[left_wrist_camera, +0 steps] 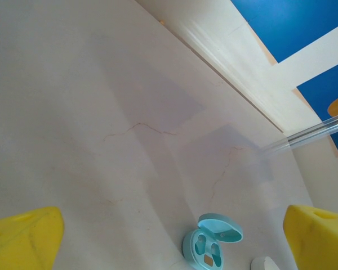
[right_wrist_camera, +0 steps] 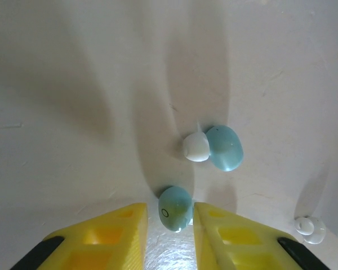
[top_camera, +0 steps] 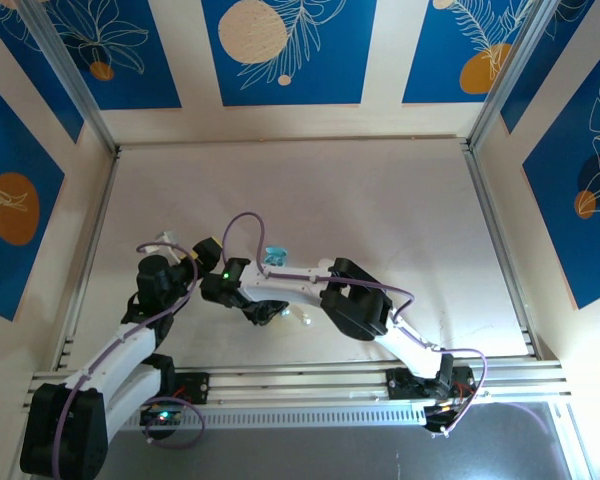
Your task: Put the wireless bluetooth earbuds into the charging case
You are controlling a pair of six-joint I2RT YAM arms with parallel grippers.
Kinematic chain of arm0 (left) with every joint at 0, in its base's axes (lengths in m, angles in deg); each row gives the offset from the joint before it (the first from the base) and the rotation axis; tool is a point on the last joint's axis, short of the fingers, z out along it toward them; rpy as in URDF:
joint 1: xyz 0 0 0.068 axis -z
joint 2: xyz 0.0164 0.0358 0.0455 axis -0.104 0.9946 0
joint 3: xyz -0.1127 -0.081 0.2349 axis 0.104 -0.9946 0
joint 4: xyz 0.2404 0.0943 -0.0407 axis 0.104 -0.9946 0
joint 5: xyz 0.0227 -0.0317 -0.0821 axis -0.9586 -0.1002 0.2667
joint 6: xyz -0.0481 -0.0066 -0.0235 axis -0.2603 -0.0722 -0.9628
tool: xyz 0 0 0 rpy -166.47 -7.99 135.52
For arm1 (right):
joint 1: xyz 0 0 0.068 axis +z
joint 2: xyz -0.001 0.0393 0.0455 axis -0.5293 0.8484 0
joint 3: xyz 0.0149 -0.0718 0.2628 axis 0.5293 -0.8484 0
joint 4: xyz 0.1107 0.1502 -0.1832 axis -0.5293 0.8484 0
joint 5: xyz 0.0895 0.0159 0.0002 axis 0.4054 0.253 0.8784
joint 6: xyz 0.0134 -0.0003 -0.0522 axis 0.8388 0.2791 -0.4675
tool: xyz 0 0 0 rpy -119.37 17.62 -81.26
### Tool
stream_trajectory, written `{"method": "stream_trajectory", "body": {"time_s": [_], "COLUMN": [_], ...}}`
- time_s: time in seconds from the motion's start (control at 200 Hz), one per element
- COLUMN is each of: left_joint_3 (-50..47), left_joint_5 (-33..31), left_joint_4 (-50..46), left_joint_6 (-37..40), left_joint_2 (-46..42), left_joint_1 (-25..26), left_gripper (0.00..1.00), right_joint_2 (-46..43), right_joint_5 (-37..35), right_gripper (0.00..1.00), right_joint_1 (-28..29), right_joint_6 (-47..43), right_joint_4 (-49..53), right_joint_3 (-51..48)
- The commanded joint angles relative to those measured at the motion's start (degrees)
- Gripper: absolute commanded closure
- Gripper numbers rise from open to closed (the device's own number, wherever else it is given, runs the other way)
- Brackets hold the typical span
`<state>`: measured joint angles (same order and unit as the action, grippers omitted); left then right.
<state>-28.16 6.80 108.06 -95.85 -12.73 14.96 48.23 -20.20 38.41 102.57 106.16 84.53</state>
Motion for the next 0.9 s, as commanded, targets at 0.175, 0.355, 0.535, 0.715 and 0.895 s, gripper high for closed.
{"method": "stream_trajectory", "body": {"time_s": [0.175,0.355,0.535,0.715,0.895], "left_joint_3": [-0.4,-0.3,-0.4,-0.3,-0.1], "left_joint_5": [1.0,1.0,1.1,1.4,2.7], "left_joint_4": [1.2,1.3,1.5,1.9,3.4], "left_joint_6": [0.6,0.6,0.6,0.6,0.4], "left_joint_2": [0.1,0.3,0.4,0.9,2.5], "left_joint_1": [-0.5,-0.5,-0.5,-0.5,-0.5], "left_gripper": [0.0,0.0,0.0,0.0,0.0], "right_joint_2": [2.1,2.3,2.4,2.2,0.6], "right_joint_5": [0.4,0.9,1.0,0.6,0.1], "right_gripper": [0.72,0.72,0.72,0.77,0.8], "right_joint_1": [-0.5,-0.8,-1.1,-1.3,-1.6], "right_joint_6": [-0.2,-0.4,-0.4,0.0,1.1], "right_joint_4": [1.1,0.7,0.5,0.9,1.3], "right_joint_3": [0.9,0.5,0.2,0.0,-0.6]}}
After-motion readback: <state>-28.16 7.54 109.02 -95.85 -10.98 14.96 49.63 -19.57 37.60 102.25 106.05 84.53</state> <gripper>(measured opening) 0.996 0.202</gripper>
